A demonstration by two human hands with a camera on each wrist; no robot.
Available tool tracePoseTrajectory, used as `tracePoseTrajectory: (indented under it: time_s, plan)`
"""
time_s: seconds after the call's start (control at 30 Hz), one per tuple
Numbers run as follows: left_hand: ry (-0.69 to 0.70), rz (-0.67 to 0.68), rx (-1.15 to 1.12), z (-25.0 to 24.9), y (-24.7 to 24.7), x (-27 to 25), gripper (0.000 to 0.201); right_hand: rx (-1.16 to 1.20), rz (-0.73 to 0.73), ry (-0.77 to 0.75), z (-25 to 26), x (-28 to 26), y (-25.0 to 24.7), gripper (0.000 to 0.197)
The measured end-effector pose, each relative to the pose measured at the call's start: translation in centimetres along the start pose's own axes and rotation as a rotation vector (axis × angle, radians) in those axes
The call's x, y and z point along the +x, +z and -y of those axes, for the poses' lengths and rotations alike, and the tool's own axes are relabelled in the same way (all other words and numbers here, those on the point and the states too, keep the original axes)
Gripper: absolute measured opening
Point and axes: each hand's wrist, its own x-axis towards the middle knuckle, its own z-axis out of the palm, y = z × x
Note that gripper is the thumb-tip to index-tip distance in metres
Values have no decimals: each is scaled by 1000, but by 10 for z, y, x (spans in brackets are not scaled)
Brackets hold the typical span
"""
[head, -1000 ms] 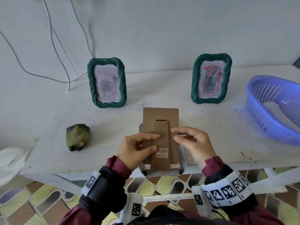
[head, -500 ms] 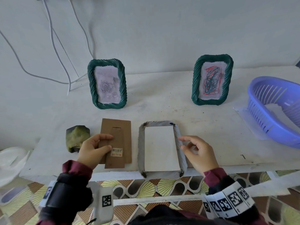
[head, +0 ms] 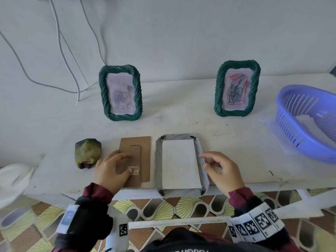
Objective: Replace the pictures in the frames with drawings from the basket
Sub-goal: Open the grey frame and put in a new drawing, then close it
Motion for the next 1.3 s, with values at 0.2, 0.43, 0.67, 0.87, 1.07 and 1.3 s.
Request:
tracePoseTrajectory:
  time_s: [0.2,0.43,0.67,0.87,1.07,1.3]
  plan:
    - [45,-70,0,-3,5,-2,40,-25,-2,-12,0,-1,1,34]
    - [427,60,-96,-25,26,-9,52,-129,5,36,8,1,3,30]
    - [417,231,39,-31,45,-5,58,-180,-2,24,13,2,12,29]
    - [413,221,68,-30,45,-4,75,-170,-67,24,16,4,16,27]
    - [381,255,140,-35,43,-4,67,-318,-69,-42,23,8,18,35]
    - [378,274,174,-37,41,-5,68,-608,201,-28,24,19,10,65]
